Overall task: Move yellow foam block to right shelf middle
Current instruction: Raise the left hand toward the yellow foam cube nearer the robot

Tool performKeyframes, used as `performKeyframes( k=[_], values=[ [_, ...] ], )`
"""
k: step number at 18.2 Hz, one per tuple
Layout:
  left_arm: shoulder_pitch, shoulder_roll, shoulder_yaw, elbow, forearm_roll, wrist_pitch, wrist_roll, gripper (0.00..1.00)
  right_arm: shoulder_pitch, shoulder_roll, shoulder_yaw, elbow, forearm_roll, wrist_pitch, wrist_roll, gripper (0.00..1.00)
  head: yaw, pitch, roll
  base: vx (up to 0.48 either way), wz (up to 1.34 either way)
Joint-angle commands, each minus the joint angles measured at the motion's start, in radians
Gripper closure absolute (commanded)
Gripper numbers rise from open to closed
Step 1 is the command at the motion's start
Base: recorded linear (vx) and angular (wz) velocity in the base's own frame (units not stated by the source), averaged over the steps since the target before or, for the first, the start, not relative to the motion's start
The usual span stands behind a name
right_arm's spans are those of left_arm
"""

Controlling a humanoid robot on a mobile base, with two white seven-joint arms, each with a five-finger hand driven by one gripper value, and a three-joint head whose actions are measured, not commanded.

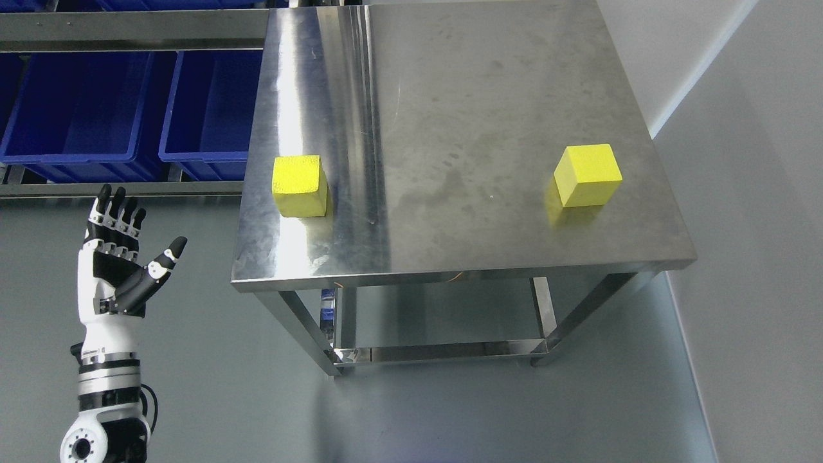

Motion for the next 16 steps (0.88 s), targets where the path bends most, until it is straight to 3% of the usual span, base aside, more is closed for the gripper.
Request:
performKeyframes(
  k=[1, 5, 10, 16],
  values=[
    [-0.001, 0.018, 0.007, -0.003, 0.000, 0.001, 0.000, 0.00, 0.002, -0.017, 0.000, -0.017, 0.003, -0.005, 0.000, 0.00, 0.0000, 0.000, 0.000, 0.000, 0.00],
    [-0.016, 0.017, 0.001, -0.003, 0.000, 0.013, -0.001, 0.00, 0.002, -0.017, 0.000, -0.017, 0.003, -0.004, 0.000, 0.00, 0.0000, 0.000, 0.000, 0.000, 0.00],
    [-0.178, 0.017, -0.005, -0.009, -0.003, 0.146, -0.015, 0.00, 0.002, -0.017, 0.000, -0.017, 0.003, -0.004, 0.000, 0.00, 0.0000, 0.000, 0.000, 0.000, 0.00],
    [-0.338, 0.028, -0.115, -0.003, -0.153, 0.234, -0.133, 0.00, 0.002, -0.017, 0.000, -0.017, 0.003, -0.004, 0.000, 0.00, 0.0000, 0.000, 0.000, 0.000, 0.00]
  ],
)
